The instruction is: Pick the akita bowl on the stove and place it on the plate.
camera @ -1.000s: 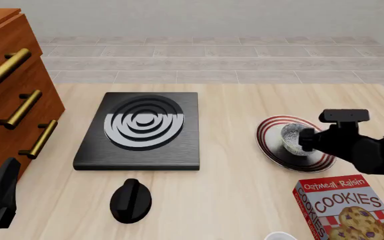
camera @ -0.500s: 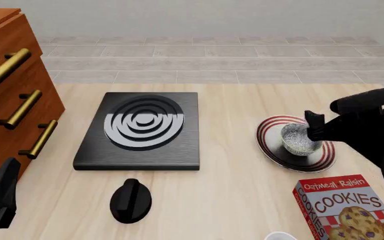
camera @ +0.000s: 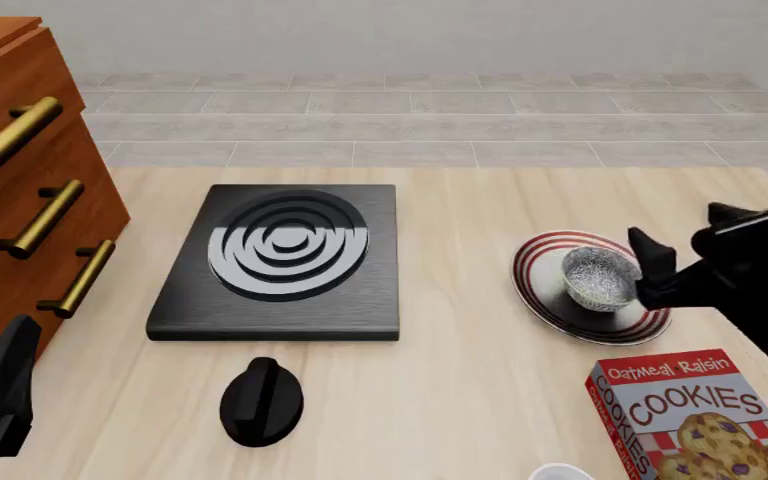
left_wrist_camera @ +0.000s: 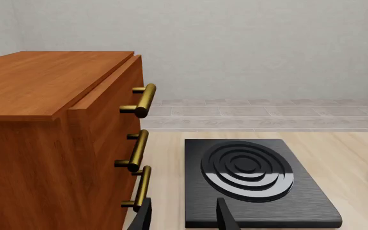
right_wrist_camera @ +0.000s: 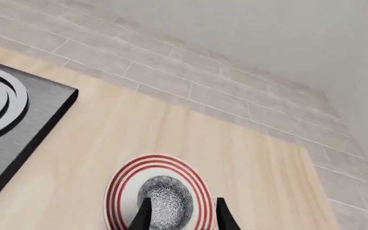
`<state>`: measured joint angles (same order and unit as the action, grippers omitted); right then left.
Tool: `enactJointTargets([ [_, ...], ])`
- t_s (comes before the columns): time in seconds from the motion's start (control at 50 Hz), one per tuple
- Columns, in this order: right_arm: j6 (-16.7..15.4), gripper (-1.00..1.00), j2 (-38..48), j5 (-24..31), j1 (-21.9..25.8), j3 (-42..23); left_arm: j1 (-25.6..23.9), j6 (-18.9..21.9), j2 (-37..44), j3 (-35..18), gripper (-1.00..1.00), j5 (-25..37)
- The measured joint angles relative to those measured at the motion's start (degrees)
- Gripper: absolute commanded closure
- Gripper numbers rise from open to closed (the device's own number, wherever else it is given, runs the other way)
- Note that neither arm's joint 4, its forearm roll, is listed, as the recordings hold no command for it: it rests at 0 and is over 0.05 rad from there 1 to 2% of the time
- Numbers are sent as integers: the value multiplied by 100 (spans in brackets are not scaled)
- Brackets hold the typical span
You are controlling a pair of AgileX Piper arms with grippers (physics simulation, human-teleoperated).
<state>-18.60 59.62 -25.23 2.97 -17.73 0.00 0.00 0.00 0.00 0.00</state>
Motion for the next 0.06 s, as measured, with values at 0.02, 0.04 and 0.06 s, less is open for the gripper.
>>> enactJointTargets([
  [0.02,-21,-100,-49,-49,-5,57,0,0,0,0,-100,0],
  [0.04,-40,-100,-99,-100,-9,115,0,0,0,0,-100,0],
  [0.06,-41,-100,-162,-137,-18,167,0,0,0,0,-100,0],
])
